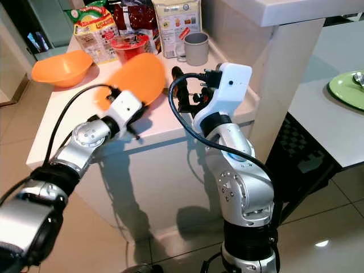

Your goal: Setting the table

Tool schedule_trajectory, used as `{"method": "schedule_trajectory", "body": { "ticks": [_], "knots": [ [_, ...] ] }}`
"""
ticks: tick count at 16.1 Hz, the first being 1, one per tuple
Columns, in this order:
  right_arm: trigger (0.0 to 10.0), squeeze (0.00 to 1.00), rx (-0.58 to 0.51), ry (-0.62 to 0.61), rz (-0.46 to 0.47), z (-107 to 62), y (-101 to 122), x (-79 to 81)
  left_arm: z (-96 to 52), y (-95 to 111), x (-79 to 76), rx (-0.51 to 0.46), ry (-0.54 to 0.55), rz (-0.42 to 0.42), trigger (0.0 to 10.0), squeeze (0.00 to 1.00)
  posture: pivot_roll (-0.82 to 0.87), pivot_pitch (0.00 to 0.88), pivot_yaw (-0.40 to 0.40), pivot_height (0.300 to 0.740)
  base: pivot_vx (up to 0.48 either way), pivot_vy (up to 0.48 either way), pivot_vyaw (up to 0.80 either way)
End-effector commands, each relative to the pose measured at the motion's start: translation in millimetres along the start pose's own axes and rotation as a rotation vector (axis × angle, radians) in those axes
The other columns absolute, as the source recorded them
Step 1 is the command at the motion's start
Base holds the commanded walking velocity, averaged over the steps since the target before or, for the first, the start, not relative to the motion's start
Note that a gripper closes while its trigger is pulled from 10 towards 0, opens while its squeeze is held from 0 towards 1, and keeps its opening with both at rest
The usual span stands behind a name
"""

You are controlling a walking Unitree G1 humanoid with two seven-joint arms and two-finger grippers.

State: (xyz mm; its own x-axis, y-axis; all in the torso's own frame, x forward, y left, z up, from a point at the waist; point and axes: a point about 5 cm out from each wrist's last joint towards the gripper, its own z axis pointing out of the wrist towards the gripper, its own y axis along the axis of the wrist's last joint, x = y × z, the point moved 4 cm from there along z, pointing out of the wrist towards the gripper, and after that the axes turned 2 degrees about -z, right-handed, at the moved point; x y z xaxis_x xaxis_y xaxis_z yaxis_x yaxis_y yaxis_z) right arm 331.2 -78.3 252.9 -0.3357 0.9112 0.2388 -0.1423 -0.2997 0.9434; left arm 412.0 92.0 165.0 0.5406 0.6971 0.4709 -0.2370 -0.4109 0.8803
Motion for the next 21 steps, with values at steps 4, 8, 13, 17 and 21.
{"method": "schedule_trajectory", "body": {
  "ticks": [4, 8, 13, 17, 21],
  "knots": [
    [10.0, 0.0, 0.024, 0.016, 0.008, 1.6, -8.6, 3.6, -12.0, 53.4, 4.6, -0.167, -0.043, 0.013, 0.0, 0.0, 0.07, 0.026, 0.129, 0.74, 0.0, 0.0, 0.0],
    [10.0, 0.0, 0.033, 0.027, 0.009, 4.8, -12.9, 4.2, -27.6, 50.2, 28.7, -0.113, 0.032, 0.107, 0.0, 0.0, 0.09, 0.019, 0.118, 0.74, 0.0, 0.0, 0.0],
    [10.0, 0.0, 0.048, 0.017, 0.0, 7.9, -21.0, -2.7, -44.5, 62.0, 43.9, -0.118, 0.08, 0.101, 0.0, 0.0, 0.1, 0.0, 0.104, 0.74, 0.0, 0.0, 0.0],
    [10.0, 0.0, 0.076, 0.021, -0.008, 11.7, -33.6, -6.2, -52.8, 81.7, 45.3, -0.17, 0.125, 0.049, 0.0, 0.0, 0.13, 0.0, 0.081, 0.74, 0.0, 0.0, 0.0],
    [10.0, 0.0, 0.116, 0.03, -0.018, 13.8, -50.5, -7.0, -58.1, 85.0, 37.6, -0.18, 0.137, -0.007, 0.0, 0.0, 0.14, 0.0, 0.065, 0.74, 0.0, 0.0, 0.0]
  ]
}}
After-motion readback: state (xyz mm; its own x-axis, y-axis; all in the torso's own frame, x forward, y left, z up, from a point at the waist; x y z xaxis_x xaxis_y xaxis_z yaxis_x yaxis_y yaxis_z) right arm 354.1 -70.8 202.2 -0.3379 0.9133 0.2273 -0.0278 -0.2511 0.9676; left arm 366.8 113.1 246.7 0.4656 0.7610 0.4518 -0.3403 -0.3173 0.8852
